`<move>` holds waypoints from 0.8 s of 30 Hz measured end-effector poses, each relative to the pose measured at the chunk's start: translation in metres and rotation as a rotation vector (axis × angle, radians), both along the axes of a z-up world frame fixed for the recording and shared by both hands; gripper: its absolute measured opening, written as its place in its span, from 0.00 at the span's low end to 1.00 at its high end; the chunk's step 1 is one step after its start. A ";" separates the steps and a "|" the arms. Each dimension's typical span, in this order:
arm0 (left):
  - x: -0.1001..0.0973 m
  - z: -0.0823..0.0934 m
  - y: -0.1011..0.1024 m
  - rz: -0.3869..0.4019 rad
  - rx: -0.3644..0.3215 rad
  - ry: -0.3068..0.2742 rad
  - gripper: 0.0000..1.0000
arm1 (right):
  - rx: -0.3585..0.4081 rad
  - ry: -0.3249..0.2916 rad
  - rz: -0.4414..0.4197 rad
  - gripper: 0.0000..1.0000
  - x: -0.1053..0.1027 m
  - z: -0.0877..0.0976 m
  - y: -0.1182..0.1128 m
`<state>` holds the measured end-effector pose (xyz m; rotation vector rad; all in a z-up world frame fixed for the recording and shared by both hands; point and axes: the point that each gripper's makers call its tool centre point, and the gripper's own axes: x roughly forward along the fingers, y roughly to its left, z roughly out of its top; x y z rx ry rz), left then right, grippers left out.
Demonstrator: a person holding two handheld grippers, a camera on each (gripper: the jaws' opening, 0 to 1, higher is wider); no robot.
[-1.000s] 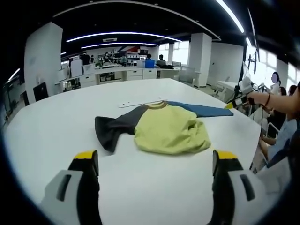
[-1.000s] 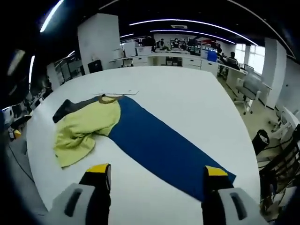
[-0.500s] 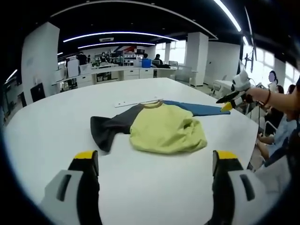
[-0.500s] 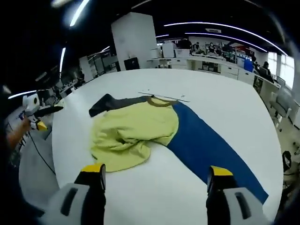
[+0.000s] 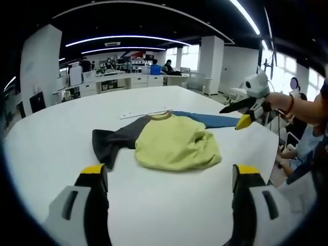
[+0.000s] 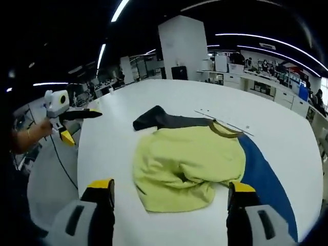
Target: Fold the garment on the visible template until the final outline fits inside the template.
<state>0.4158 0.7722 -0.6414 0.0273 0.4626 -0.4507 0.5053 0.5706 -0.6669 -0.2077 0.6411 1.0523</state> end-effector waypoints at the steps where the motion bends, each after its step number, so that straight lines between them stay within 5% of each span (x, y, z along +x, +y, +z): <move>1: 0.000 0.000 -0.001 -0.002 -0.001 -0.001 0.99 | 0.001 0.002 0.016 0.91 -0.003 -0.001 0.007; 24: 0.004 -0.005 -0.006 -0.021 -0.012 0.005 0.99 | 0.030 -0.013 0.207 0.65 -0.026 -0.025 0.097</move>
